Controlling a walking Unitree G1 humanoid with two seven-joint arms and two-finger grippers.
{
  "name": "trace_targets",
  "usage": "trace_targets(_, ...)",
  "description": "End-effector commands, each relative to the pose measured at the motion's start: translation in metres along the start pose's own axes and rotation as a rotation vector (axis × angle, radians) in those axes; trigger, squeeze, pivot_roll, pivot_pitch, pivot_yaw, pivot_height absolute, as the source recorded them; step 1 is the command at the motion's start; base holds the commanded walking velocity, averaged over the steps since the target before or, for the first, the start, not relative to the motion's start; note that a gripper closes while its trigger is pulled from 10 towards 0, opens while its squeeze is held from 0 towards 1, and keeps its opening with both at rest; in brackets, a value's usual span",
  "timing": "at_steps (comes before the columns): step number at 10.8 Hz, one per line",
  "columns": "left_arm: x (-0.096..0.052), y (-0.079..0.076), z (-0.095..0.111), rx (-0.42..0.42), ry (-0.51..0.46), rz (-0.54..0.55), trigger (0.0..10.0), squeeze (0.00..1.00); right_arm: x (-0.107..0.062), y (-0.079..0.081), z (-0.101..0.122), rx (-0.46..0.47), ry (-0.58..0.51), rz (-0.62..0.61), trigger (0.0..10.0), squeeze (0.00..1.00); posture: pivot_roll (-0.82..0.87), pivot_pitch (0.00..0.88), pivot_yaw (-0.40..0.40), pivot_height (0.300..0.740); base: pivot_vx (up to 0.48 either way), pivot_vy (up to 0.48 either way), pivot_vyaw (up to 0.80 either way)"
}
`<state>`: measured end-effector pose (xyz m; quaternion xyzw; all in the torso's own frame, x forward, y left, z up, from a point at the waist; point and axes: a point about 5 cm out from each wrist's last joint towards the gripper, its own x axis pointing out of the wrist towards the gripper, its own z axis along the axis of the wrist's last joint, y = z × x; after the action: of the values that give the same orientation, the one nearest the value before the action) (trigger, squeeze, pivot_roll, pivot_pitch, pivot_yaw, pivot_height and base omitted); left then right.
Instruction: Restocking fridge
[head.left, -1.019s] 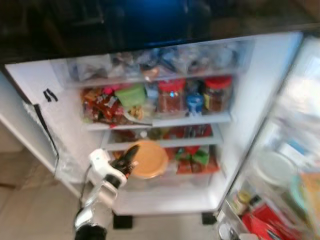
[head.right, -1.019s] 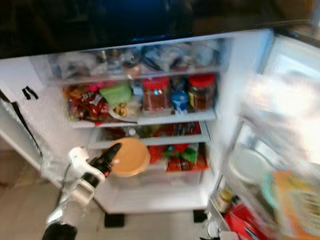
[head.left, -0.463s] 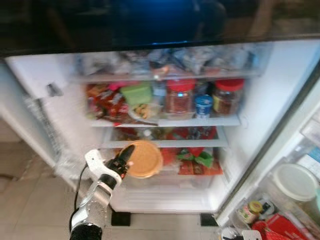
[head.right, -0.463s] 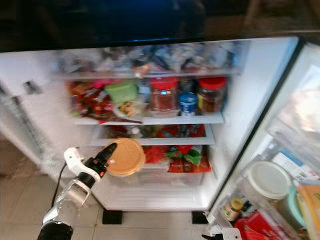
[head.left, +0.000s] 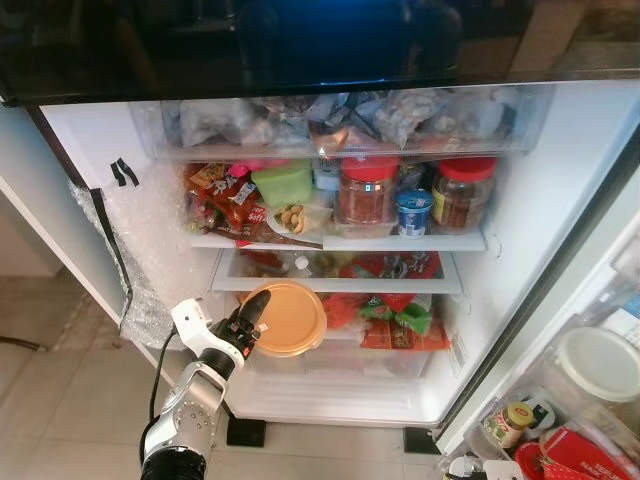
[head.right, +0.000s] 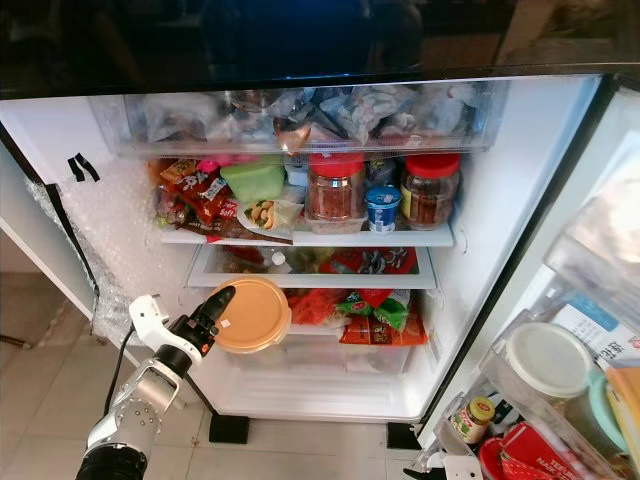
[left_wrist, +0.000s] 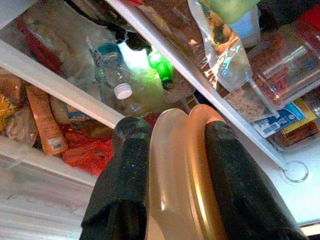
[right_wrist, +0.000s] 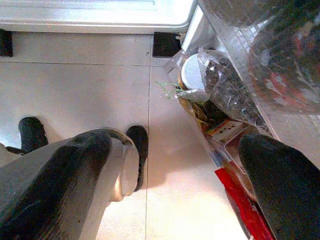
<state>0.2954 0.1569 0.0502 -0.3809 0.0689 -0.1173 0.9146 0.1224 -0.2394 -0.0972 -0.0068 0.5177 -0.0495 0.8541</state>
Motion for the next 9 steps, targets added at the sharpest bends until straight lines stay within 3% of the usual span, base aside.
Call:
trace_targets(1,-0.0004,0.0011,0.0002,0.000,0.000,0.004,10.0,0.00,0.0000,0.0020,-0.0007,0.007,-0.004,0.010,10.0,0.00,-0.16,0.000,0.067,0.690,0.000,0.000,0.00)
trace_targets(7,0.0015,-0.0001,0.0018,0.003,-0.005,0.003,10.0,0.00,0.0001,0.0026,0.0004,0.013,-0.016,0.015,10.0,0.00,-0.16,0.000,0.067,0.675,0.000,0.000,0.00)
trace_targets(9,0.0035,-0.0013,0.0033,0.016,-0.011,0.009,10.0,0.00,0.0000,0.0030,0.0008,0.022,-0.024,0.022,10.0,0.00,-0.16,0.000,0.066,0.652,0.000,0.000,0.00)
